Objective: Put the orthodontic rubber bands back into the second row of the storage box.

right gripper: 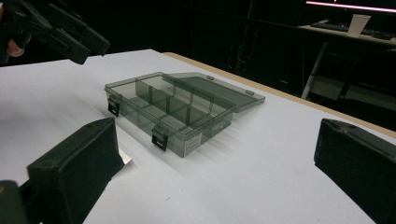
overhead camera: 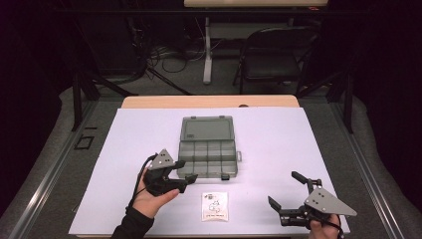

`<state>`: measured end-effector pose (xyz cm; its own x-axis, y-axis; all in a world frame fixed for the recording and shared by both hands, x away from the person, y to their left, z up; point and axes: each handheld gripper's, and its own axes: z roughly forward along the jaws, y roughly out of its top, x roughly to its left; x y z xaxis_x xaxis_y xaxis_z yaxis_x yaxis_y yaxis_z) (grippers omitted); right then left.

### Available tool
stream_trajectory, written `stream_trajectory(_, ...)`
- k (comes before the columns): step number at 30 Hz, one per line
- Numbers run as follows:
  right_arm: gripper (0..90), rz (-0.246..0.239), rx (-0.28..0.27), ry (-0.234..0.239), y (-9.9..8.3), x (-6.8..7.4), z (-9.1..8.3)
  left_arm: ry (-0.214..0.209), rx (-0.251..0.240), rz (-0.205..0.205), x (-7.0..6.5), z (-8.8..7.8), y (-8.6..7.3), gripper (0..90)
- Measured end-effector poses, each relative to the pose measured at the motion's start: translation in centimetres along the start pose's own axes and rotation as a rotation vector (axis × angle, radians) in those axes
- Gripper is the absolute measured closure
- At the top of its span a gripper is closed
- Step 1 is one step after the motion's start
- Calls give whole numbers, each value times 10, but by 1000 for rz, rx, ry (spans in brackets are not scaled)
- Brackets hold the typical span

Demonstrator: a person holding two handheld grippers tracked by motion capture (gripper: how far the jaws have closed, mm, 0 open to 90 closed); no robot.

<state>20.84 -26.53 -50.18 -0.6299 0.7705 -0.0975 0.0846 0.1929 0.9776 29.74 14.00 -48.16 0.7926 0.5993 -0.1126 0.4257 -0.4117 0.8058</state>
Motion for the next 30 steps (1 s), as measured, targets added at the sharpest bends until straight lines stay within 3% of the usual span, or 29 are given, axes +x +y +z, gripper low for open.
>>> stream_trajectory(9, 0, 0, 0, 2, 0, 0, 0, -20, 31, 4, -4, 11, -9, 467)
stream_trajectory(16, 0, 3, 0, 5, 0, 1, 0, -39, 51, 22, -8, 22, -17, 468)
stream_trajectory(22, 0, 2, -7, 2, 0, 1, 1, -28, 81, 38, -11, 31, -22, 469)
stream_trajectory(25, 0, 2, 1, 5, 0, 1, 1, -64, 93, 28, -11, 37, -25, 490)
stream_trajectory(30, 0, -1, 8, 9, 0, 0, 0, -77, 119, 31, -14, 47, -28, 525)
